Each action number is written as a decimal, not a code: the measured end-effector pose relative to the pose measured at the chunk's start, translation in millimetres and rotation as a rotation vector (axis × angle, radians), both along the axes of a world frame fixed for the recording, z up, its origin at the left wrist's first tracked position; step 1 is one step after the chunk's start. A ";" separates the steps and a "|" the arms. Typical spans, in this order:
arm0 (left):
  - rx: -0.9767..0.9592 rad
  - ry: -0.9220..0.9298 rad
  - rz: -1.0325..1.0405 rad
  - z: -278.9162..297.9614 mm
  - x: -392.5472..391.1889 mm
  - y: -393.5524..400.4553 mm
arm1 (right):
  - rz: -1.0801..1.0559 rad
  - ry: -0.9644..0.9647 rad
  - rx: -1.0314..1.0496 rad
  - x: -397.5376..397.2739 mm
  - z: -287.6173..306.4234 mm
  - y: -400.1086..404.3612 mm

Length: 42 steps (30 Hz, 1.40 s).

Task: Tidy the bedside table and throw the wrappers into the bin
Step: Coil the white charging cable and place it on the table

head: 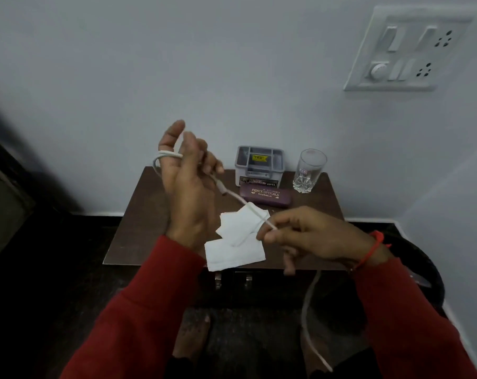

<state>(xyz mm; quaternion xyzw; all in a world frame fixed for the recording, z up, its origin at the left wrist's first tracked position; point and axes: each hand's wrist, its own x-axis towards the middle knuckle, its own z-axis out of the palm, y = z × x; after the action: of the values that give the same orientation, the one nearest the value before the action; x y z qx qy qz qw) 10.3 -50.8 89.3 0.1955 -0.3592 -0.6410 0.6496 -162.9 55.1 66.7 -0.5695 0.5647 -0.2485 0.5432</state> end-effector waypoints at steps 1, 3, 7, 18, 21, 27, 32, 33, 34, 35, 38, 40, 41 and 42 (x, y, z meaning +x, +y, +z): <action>-0.044 -0.156 0.079 -11.0 1.8 -3.2 | 0.053 0.044 0.005 5.4 0.2 0.2; -0.207 -0.626 0.193 -39.1 7.6 -8.5 | 0.070 0.275 -0.160 8.9 -0.2 -3.7; -0.344 -1.352 -0.317 -59.8 7.4 7.6 | -0.094 0.495 -0.440 -1.1 4.0 -9.2; 0.224 0.206 -0.888 -37.6 -7.6 27.4 | -0.161 0.386 -0.363 5.9 -29.1 -20.3; 0.285 0.229 -0.395 -48.1 -7.4 7.6 | 0.036 0.465 -0.159 21.2 -39.0 -19.6; 0.088 -0.766 -0.005 -76.6 12.0 -15.1 | 0.062 0.536 -0.307 20.6 -30.2 -15.5; 0.165 -1.071 -0.928 -92.4 8.4 10.9 | -0.227 0.493 -0.586 7.1 -10.0 -16.3; 0.200 -0.989 -1.106 -89.2 5.8 17.5 | -0.265 0.459 -0.589 2.2 -9.1 -16.8; 0.219 -0.884 -1.201 -85.6 2.9 21.7 | -0.293 0.414 -0.570 -2.8 -10.9 -17.6; 0.237 -0.771 -1.223 -80.0 0.4 24.5 | -0.311 0.371 -0.542 -6.0 -14.3 -18.0; 0.265 -0.423 -1.120 -72.2 -3.6 19.9 | -0.312 0.323 -0.453 -3.2 -33.1 -20.3; 0.290 -0.186 -1.070 -71.2 -2.6 13.1 | -0.276 0.332 -0.411 6.6 -45.4 -22.4; 0.316 -0.058 -1.022 -70.4 -1.7 10.8 | -0.252 0.338 -0.373 13.0 -51.8 -23.5; 0.331 0.042 -0.946 -69.5 -1.0 9.6 | -0.228 0.336 -0.322 19.7 -57.2 -24.2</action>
<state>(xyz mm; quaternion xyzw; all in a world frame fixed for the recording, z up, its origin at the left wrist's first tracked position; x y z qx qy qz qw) 9.3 -41.2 19.8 0.0985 -0.2887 -0.9175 0.2552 -143.3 30.9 9.5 -0.6146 0.6607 -0.2967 0.3128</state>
